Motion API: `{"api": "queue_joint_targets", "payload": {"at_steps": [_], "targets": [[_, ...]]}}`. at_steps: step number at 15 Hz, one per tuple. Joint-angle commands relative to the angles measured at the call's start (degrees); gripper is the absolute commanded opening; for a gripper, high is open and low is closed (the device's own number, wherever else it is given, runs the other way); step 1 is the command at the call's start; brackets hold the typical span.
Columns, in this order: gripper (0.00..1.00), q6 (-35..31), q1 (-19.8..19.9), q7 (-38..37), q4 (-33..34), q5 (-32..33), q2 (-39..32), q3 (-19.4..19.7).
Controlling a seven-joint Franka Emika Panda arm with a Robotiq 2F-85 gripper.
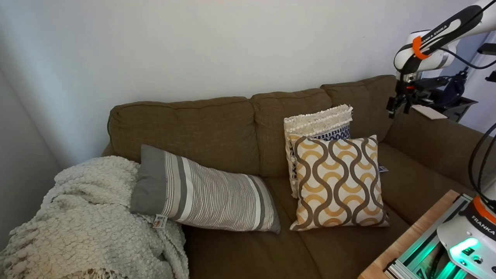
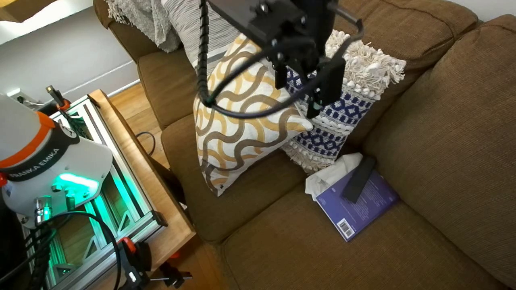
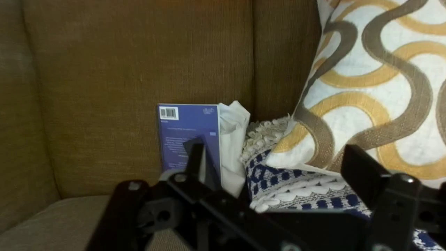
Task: Put the remote on the head rest of the couch
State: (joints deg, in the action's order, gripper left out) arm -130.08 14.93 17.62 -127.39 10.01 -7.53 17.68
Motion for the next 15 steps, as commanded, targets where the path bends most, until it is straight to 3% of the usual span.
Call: {"api": "queue_joint_targets", "payload": {"at_steps": [1,3,6,7,15], "targets": [[1.00,-6.5,4.9,8.1,4.3,-11.3,-12.3,-1.4],[1.00,-5.3,7.7,9.3,9.5,-13.3,-19.0,-2.3],[1.00,3.8,11.4,8.1,20.3,-12.8,-27.0,-3.2],[1.00,-1.9,9.7,6.7,12.5,-10.4,-21.5,-3.1],[1.00,-1.2,10.1,6.6,14.2,-10.3,-22.6,-3.8]]}}
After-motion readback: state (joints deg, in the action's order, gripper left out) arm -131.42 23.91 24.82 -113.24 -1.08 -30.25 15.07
